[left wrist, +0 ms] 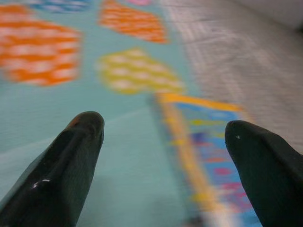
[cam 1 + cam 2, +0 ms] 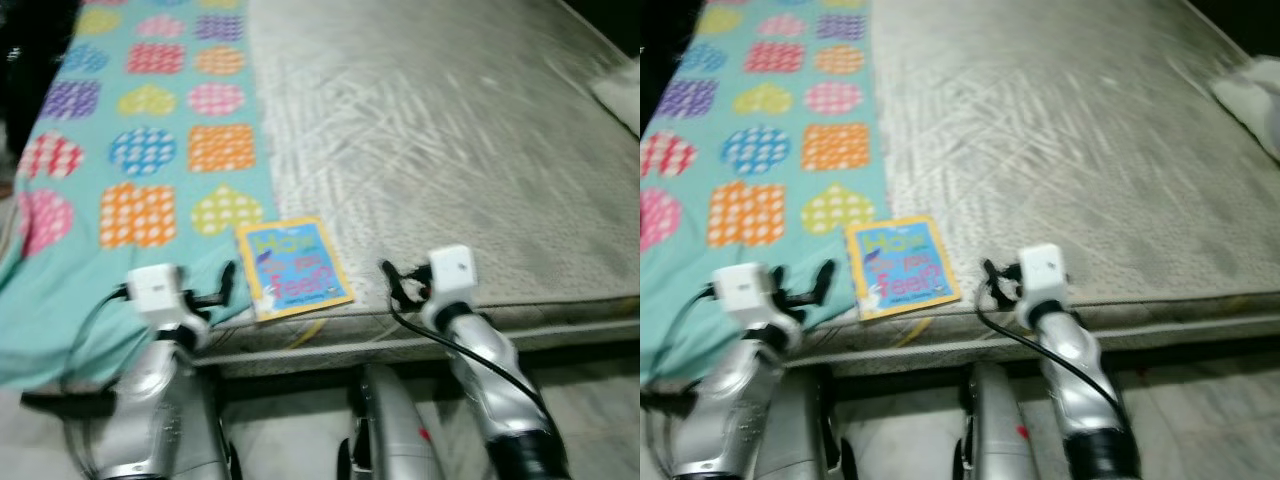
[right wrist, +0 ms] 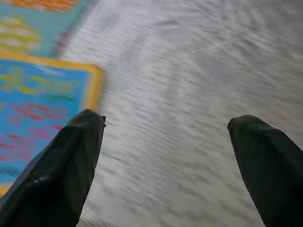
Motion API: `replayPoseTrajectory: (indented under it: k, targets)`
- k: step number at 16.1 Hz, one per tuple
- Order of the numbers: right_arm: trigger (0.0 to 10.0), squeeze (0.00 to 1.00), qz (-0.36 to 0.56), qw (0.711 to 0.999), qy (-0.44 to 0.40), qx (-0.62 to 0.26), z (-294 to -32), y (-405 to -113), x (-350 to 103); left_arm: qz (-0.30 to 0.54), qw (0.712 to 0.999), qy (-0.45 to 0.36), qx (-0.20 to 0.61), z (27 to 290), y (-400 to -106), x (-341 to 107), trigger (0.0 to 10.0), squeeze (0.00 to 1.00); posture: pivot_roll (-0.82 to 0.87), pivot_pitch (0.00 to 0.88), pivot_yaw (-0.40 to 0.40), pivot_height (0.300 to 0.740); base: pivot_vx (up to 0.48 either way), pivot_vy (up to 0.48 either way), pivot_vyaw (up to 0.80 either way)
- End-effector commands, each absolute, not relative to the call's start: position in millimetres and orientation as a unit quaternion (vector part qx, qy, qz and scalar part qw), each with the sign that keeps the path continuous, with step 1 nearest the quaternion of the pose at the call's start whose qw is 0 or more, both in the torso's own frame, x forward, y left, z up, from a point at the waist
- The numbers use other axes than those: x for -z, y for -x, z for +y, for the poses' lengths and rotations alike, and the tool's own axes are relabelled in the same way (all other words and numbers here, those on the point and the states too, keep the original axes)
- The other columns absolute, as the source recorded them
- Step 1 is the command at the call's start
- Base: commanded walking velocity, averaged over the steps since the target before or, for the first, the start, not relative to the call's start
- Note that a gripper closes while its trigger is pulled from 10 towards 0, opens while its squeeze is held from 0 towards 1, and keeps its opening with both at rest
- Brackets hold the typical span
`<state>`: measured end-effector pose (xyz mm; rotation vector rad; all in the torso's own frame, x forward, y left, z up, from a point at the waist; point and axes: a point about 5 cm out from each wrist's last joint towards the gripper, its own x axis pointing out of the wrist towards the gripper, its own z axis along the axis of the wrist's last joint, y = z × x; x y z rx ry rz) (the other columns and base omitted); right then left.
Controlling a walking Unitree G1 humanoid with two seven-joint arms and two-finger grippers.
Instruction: Clean up the room
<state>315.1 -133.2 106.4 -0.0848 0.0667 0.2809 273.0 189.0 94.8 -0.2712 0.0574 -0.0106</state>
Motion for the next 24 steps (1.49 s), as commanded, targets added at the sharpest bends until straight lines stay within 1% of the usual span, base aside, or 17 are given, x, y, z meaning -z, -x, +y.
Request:
replayPoseTrajectory:
  k: [1, 3, 5, 8, 12, 15, 16, 18, 22, 24]
  targets:
    - [10.0, 0.00, 0.050, 0.989, 0.042, -0.133, -140, -310, -97, 0.042, 0.989, 0.138, 0.007, 185, -271, -89, 10.0, 0.00, -0.11, 0.200, -0.071, 0.484, 0.000, 0.000, 0.00]
    - [10.0, 0.00, 0.050, 0.989, 0.042, -0.132, -141, -310, -97, 0.048, 0.989, 0.139, -0.006, 187, -271, -87, 10.0, 0.00, -0.11, 0.201, -0.070, 0.484, 0.000, 0.000, 0.00]
    - [10.0, 0.00, 0.049, 0.989, 0.042, -0.130, -142, -309, -98, 0.067, 0.984, 0.167, -0.017, 192, -272, -82, 10.0, 0.00, -0.12, 0.203, -0.071, 0.484, 0.000, 0.000, 0.00]
    - [10.0, 0.00, 0.043, 0.990, 0.041, -0.124, -145, -308, -101, 0.074, 0.982, 0.172, 0.027, 187, -283, -87, 10.0, 0.00, -0.13, 0.208, -0.073, 0.484, 0.000, 0.000, 0.00]
    - [10.0, 0.00, 0.047, 0.991, 0.040, -0.122, -146, -306, -99, 0.062, 0.982, 0.175, 0.046, 181, -289, -99, 10.0, 0.00, -0.13, 0.209, -0.068, 0.484, 0.000, 0.000, 0.00]
    - [10.0, 0.00, 0.047, 0.991, 0.038, -0.121, -145, -306, -99, 0.080, 0.976, 0.201, 0.037, 189, -294, -94, 10.0, 0.00, -0.13, 0.211, -0.068, 0.484, 0.000, 0.000, 0.00]
    - [10.0, 0.00, 0.046, 0.991, 0.038, -0.120, -145, -306, -100, 0.089, 0.976, 0.194, 0.049, 192, -299, -92, 10.0, 0.00, -0.14, 0.212, -0.070, 0.484, 0.000, 0.000, 0.00]
    - [10.0, 0.00, 0.045, 0.991, 0.038, -0.119, -145, -306, -100, 0.090, 0.972, 0.213, 0.050, 195, -310, -94, 10.0, 0.00, -0.15, 0.213, -0.071, 0.484, 0.000, 0.000, 0.00]
    - [10.0, 0.00, 0.044, 0.992, 0.039, -0.116, -146, -305, -101, 0.101, 0.959, 0.251, 0.087, 186, -321, -97, 10.0, 0.00, -0.16, 0.217, -0.067, 0.484, 0.000, 0.000, 0.00]
    - [10.0, 0.00, 0.044, 0.992, 0.039, -0.114, -146, -306, -101, 0.108, 0.949, 0.270, 0.123, 173, -326, -99, 10.0, 0.00, -0.16, 0.216, -0.067, 0.484, 0.000, 0.000, 0.00]
